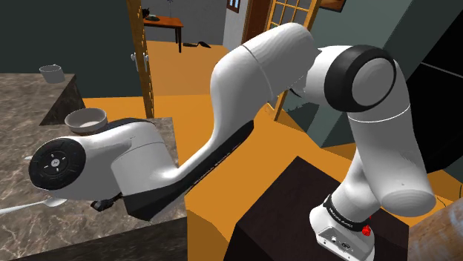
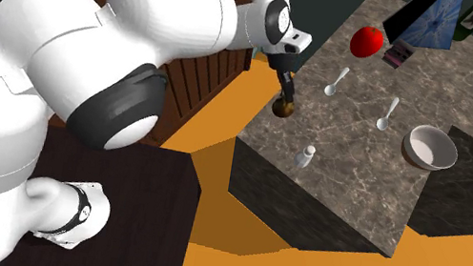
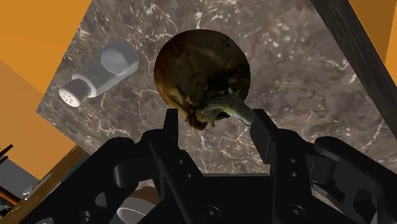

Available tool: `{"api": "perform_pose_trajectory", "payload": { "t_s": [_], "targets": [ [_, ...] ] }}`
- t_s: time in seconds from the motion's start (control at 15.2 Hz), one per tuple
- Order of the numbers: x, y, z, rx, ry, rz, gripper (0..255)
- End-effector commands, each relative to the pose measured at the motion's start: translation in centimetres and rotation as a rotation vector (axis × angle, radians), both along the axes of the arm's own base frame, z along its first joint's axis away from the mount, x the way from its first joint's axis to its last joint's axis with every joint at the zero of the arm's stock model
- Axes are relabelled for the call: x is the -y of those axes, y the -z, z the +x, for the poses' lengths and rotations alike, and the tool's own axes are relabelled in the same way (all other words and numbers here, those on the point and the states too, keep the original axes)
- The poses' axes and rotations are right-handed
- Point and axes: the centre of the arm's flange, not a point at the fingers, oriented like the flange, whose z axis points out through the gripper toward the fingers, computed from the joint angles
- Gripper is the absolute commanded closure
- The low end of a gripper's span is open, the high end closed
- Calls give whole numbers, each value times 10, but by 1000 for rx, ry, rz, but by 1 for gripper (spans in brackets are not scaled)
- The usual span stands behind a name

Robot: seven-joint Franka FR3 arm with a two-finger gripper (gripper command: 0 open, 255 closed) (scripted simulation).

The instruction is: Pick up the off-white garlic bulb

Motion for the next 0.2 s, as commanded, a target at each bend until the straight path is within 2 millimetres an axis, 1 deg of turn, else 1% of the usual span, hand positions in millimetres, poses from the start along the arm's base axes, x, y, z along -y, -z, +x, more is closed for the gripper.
{"api": "perform_pose_trajectory", "payload": {
  "t_s": [0.0,0.13],
  "targets": [
    [0,-11,1,0,0,0,255],
    [0,-11,1,0,0,0,255]
  ]
}}
